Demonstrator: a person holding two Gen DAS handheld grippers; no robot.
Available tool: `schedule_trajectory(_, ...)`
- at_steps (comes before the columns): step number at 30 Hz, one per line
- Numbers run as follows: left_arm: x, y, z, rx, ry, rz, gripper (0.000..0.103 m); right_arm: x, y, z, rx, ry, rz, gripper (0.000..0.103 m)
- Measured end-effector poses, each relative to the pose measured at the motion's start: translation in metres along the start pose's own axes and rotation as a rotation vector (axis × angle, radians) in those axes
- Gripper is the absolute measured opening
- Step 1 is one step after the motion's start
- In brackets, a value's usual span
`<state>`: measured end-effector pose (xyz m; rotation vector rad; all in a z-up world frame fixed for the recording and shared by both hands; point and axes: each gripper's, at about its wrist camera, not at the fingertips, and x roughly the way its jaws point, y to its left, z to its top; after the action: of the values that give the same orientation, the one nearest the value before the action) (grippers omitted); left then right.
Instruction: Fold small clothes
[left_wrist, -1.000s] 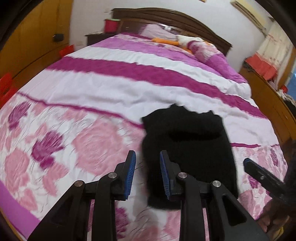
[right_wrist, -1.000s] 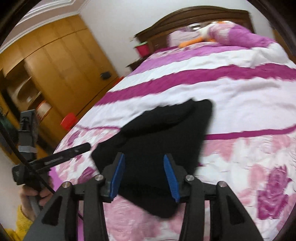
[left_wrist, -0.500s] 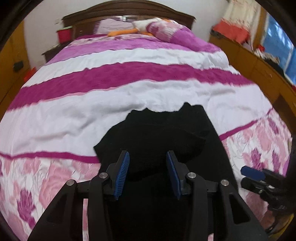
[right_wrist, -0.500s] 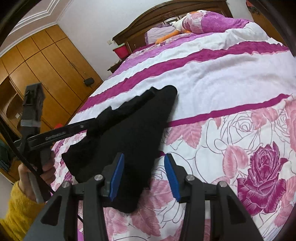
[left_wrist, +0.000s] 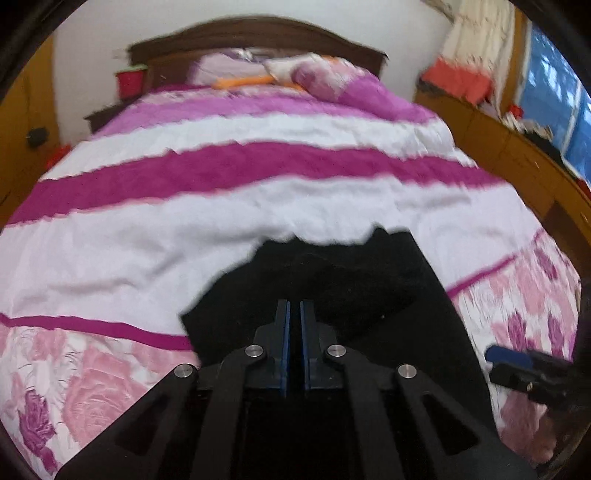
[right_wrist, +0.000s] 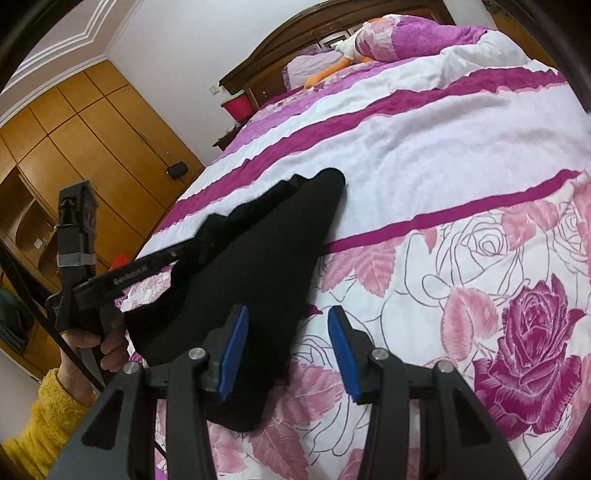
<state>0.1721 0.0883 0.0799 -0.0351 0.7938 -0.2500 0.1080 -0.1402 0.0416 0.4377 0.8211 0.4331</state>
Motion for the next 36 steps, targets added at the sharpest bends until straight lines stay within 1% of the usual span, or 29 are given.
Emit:
schedule_trajectory(2,-0.004,0.013,0.004,-0.052,-0.042,0.065,0.000,0.001,0.001,0.001,0.000,-0.005,0.002,0.047)
schedule_trajectory(4,-0.003,0.029,0.005,-0.113,-0.058,0.127,0.000,0.004,0.002,0.001,-0.001,-0.002,0.003,0.047)
schedule_trajectory(6,0.004,0.045,0.003,-0.182,-0.038,0.149,0.000,0.007,0.002,0.000,-0.001,0.007,0.006,0.047)
schedule_trajectory(8,0.013,0.058,-0.002,-0.238,0.004,0.149,0.000,0.009,0.002,-0.001,-0.001,0.018,0.009,0.047)
schedule_trajectory(11,0.014,0.066,-0.012,-0.261,0.042,0.180,0.000,0.010,0.005,-0.004,-0.006,0.022,0.010,0.047)
schedule_trajectory(14,0.003,0.068,-0.021,-0.274,0.065,0.127,0.002,0.008,0.007,-0.004,-0.002,0.022,0.014,0.047)
schedule_trajectory(15,-0.005,0.070,-0.026,-0.291,0.073,0.086,0.007,0.007,0.007,-0.004,-0.003,0.023,0.019,0.047)
schedule_trajectory(16,-0.009,0.070,-0.029,-0.301,0.074,0.061,0.013,0.006,0.008,-0.004,-0.005,0.024,0.021,0.047)
schedule_trajectory(18,-0.022,0.070,-0.039,-0.329,0.078,0.002,0.020,0.006,0.012,-0.005,-0.011,0.027,0.028,0.047)
schedule_trajectory(21,-0.040,0.068,-0.052,-0.359,0.083,-0.088,0.025,0.006,0.018,-0.007,-0.022,0.038,0.038,0.047)
schedule_trajectory(23,-0.046,0.065,-0.058,-0.372,0.087,-0.129,0.029,0.007,0.024,-0.008,-0.031,0.043,0.041,0.047)
schedule_trajectory(25,-0.047,0.062,-0.063,-0.374,0.110,-0.166,0.032,0.007,0.029,-0.010,-0.038,0.050,0.038,0.047)
schedule_trajectory(29,-0.039,0.050,-0.076,-0.340,0.176,-0.159,0.032,0.011,0.036,-0.015,-0.041,0.076,0.039,0.048)
schedule_trajectory(32,-0.033,0.045,-0.083,-0.340,0.191,-0.172,0.032,0.016,0.039,-0.019,-0.044,0.091,0.030,0.055)
schedule_trajectory(33,-0.034,0.043,-0.085,-0.337,0.176,-0.177,0.022,0.019,0.039,-0.019,-0.042,0.098,0.028,0.056)
schedule_trajectory(34,-0.036,0.043,-0.086,-0.342,0.169,-0.180,0.006,0.021,0.039,-0.019,-0.035,0.107,0.024,0.057)
schedule_trajectory(36,-0.046,0.043,-0.088,-0.366,0.163,-0.193,0.003,0.021,0.040,-0.018,-0.021,0.111,0.024,0.057)
